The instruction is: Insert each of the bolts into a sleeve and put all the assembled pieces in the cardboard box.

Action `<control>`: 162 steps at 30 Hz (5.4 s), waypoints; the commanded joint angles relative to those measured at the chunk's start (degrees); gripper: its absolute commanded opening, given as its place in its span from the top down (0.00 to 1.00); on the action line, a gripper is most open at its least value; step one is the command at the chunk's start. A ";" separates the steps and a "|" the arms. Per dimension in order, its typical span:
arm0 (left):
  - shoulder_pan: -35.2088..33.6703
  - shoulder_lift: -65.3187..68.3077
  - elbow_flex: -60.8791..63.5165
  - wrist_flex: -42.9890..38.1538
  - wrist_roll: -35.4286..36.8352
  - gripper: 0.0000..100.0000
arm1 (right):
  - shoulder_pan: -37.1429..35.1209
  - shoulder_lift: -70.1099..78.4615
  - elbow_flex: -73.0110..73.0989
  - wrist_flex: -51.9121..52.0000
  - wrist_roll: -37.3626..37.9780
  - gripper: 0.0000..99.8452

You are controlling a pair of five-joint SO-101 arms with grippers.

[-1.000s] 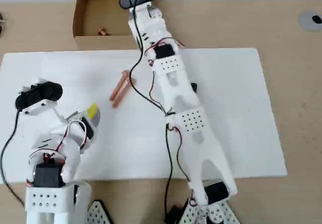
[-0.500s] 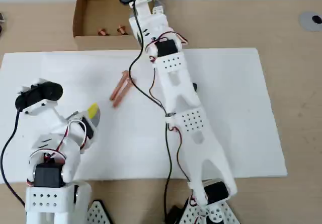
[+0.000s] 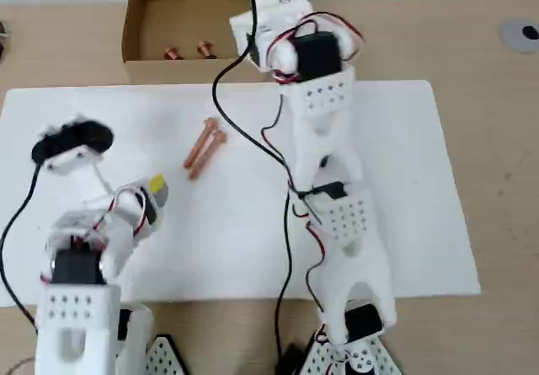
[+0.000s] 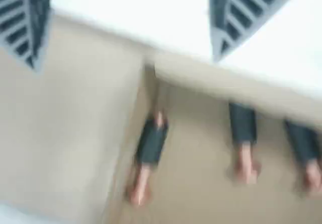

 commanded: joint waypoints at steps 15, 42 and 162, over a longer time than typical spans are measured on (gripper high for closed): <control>-0.09 54.81 -47.38 11.25 -5.10 0.81 | 13.05 -18.95 14.90 7.82 12.22 0.74; 6.95 79.87 -63.12 5.54 -7.38 0.81 | 19.30 -70.37 119.16 -27.96 -2.81 0.74; 7.56 92.79 -75.08 8.35 -47.65 0.84 | 14.55 -34.95 111.25 -47.82 -11.96 0.99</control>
